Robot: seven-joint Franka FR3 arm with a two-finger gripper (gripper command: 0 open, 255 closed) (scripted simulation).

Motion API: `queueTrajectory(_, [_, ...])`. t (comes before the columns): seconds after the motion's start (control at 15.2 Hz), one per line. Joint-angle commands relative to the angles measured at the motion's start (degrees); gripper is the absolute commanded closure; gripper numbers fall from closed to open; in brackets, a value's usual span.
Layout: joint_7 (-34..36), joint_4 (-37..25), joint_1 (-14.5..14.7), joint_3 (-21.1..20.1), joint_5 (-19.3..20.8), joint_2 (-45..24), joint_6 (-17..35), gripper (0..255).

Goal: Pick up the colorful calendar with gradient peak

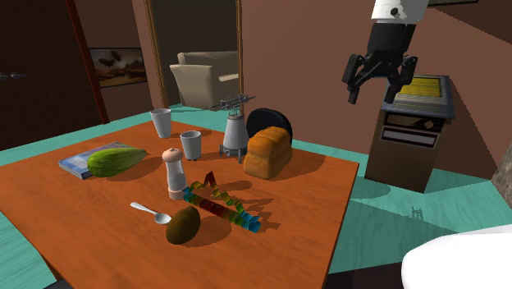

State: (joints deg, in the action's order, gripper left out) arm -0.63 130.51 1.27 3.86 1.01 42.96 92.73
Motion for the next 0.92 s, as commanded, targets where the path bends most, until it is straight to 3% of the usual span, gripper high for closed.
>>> queueTrajectory(0.0, [0.0,0.0,0.0,0.0,0.0,0.0,0.0,0])
queueTrajectory(0.86, [-6.85,8.49,9.06,-4.34,-5.01,-11.7,23.5,0])
